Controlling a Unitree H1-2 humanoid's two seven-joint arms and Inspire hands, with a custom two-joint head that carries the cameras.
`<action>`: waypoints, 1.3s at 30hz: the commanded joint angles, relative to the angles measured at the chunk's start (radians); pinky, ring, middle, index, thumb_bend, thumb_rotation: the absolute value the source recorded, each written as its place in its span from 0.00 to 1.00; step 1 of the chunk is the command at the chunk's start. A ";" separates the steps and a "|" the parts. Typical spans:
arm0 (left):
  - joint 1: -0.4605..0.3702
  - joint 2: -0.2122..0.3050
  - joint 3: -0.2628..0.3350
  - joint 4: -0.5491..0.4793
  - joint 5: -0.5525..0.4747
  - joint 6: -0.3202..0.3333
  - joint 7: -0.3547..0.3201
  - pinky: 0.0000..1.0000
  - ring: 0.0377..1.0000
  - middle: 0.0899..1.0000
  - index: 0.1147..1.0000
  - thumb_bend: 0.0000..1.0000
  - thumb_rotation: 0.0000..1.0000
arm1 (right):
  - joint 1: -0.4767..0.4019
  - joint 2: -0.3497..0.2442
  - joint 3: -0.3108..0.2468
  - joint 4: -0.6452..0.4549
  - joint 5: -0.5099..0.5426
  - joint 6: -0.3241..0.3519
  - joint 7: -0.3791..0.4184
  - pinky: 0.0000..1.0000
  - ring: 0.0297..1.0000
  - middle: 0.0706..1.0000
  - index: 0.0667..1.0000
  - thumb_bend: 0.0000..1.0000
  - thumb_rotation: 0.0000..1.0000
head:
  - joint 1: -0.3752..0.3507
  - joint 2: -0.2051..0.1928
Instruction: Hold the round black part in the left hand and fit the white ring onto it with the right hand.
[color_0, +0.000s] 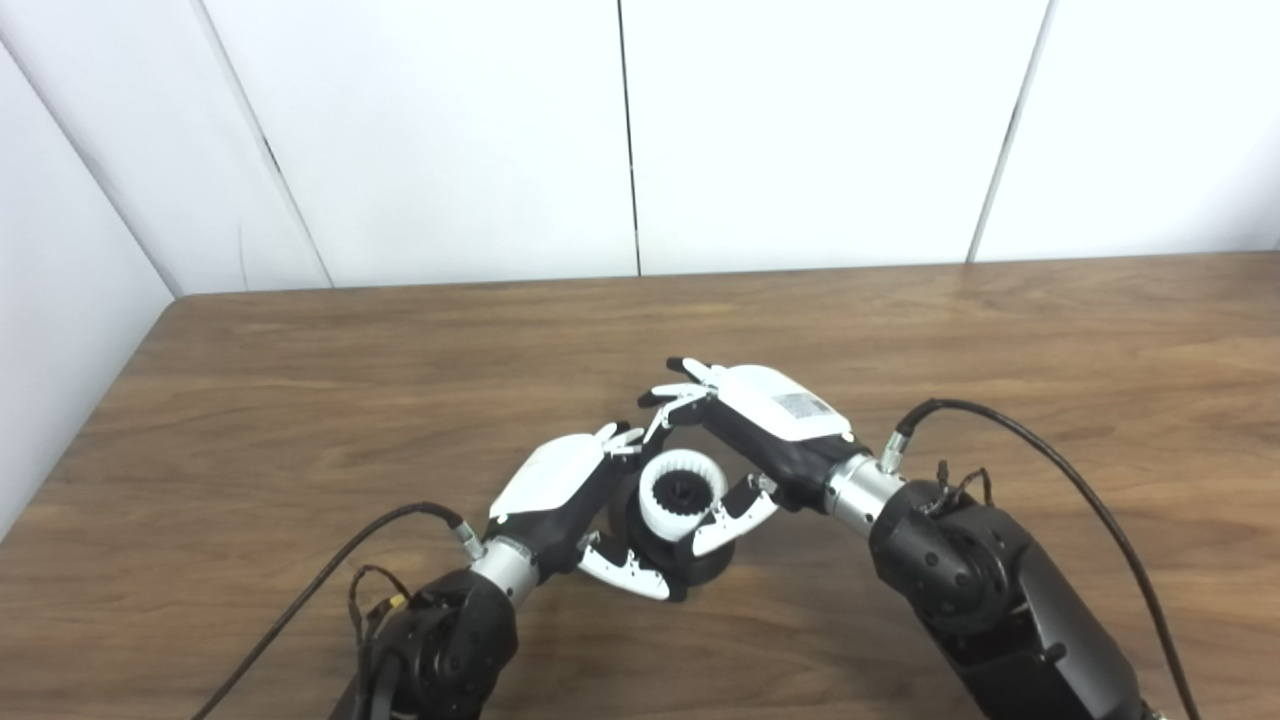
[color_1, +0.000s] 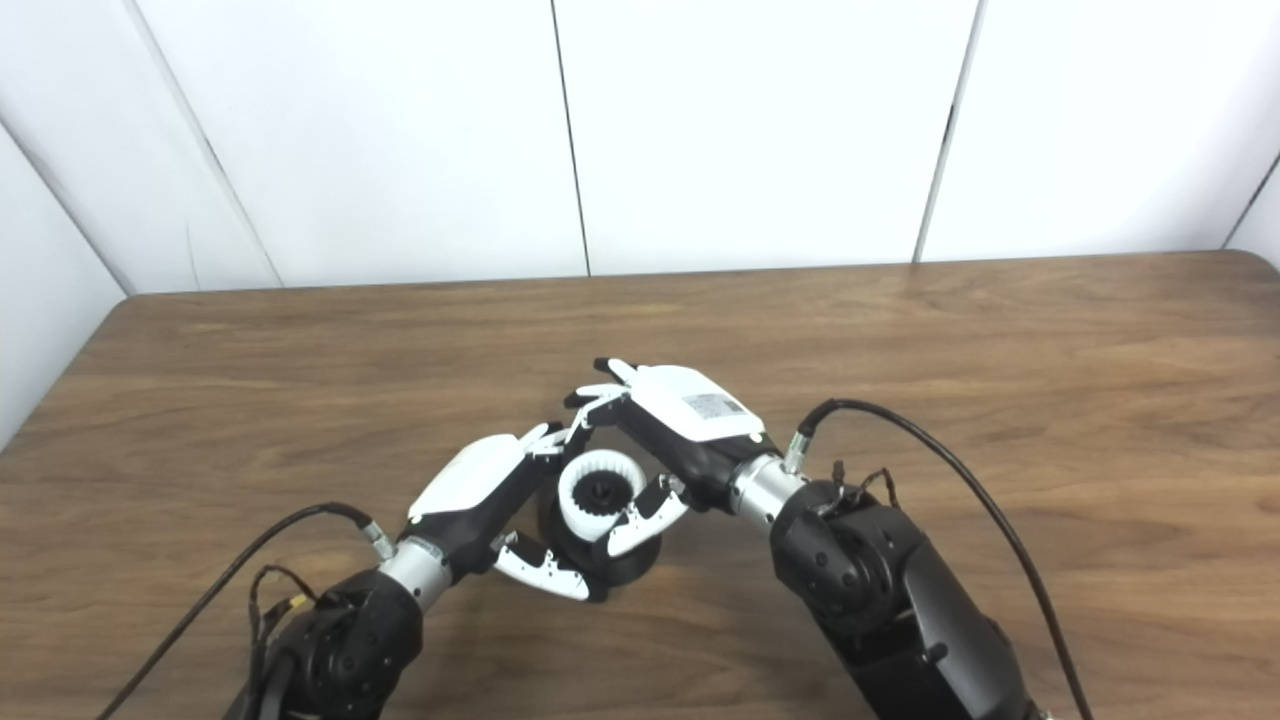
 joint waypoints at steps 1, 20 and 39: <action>-0.032 0.001 0.005 -0.022 0.004 -0.011 0.016 0.92 1.00 0.94 0.67 0.93 0.26 | -0.021 0.006 0.001 -0.014 0.003 -0.031 -0.012 1.00 1.00 0.86 0.46 0.52 0.16 | 0.000 0.001; -0.033 -0.002 0.010 -0.030 -0.002 0.006 0.002 0.93 1.00 0.95 0.68 0.91 0.27 | -0.004 0.004 0.012 -0.006 0.012 -0.033 0.000 1.00 1.00 0.87 0.66 0.79 0.34 | 0.003 -0.003; -0.037 0.000 0.005 -0.028 0.014 0.021 -0.003 0.94 1.00 0.95 0.67 0.95 0.21 | -0.007 0.012 -0.011 -0.022 0.032 0.003 0.025 1.00 1.00 0.93 0.82 0.92 0.40 | 0.002 -0.005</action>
